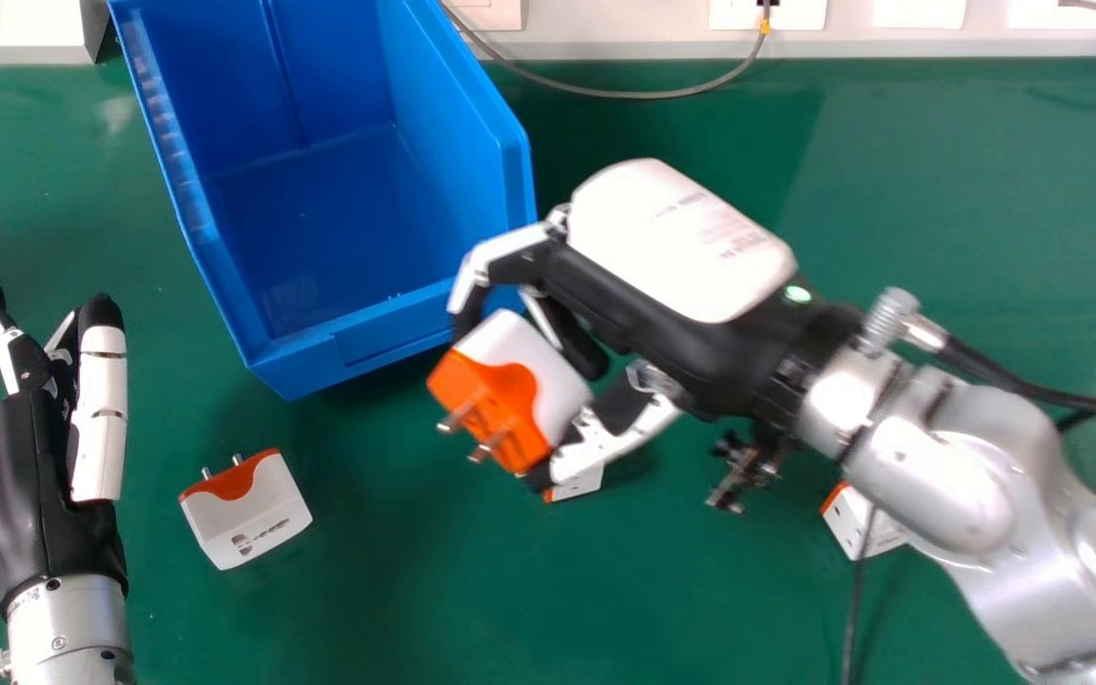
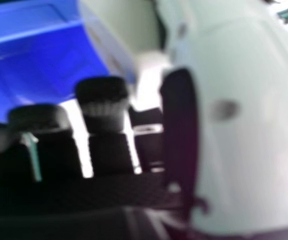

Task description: Pick all objects and put in blue box

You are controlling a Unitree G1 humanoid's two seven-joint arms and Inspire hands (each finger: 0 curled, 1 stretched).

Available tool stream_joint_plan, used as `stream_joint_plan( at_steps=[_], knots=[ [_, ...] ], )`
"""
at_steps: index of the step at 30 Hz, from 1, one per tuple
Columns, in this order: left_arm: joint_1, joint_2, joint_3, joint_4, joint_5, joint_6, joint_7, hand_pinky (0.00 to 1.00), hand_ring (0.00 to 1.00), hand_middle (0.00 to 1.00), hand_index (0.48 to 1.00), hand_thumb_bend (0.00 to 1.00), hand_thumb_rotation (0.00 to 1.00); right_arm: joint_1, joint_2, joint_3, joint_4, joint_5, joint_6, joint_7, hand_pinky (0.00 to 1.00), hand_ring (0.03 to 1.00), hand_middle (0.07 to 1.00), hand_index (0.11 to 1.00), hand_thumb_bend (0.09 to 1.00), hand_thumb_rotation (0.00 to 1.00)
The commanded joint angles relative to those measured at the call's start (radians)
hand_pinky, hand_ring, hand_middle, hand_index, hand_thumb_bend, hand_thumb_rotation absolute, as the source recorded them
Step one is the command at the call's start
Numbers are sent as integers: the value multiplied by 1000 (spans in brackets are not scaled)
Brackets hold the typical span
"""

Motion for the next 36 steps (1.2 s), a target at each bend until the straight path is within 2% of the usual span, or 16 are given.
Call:
stream_joint_plan(
  at_steps=[1,6,9,13,17,23,29,33,36],
  knots=[
    [-10,0,-1,-13,-2,-7,-1,853,903,875,895,486,855,-55,38,10,18,-3,-13,-33,18,62,118,469,484,146],
    [-11,-1,-3,-19,-3,-1,-1,854,904,875,895,487,857,-136,126,50,122,-65,-3,-97,18,62,119,469,484,146],
    [-12,-1,-4,-18,-3,-2,-2,856,905,876,896,487,859,-168,155,61,171,-86,-7,-127,26,72,141,469,484,146],
    [-14,-1,-7,-13,-1,-6,-1,857,906,877,897,486,861,-281,240,90,326,-133,18,-205,32,78,154,469,484,145],
    [-11,-4,-11,-24,-3,2,-1,862,909,880,899,482,868,-386,289,106,464,-162,37,-266,38,86,165,469,484,144],
    [-9,-7,-11,-25,-8,6,-4,868,912,883,902,486,875,-549,346,123,674,-193,89,-330,40,90,175,469,484,143],
    [-1,-12,-13,-46,-13,20,-8,875,917,887,907,483,883,-718,413,152,905,-223,167,-399,88,141,257,471,483,144],
    [11,-19,-12,-70,-15,32,-12,880,919,889,910,481,890,-802,450,162,1037,-221,199,-425,81,136,238,472,484,144],
    [17,-23,-11,-79,-16,36,-15,884,922,891,913,471,894,-862,478,165,1133,-214,225,-435,79,135,237,474,484,144]
  ],
)
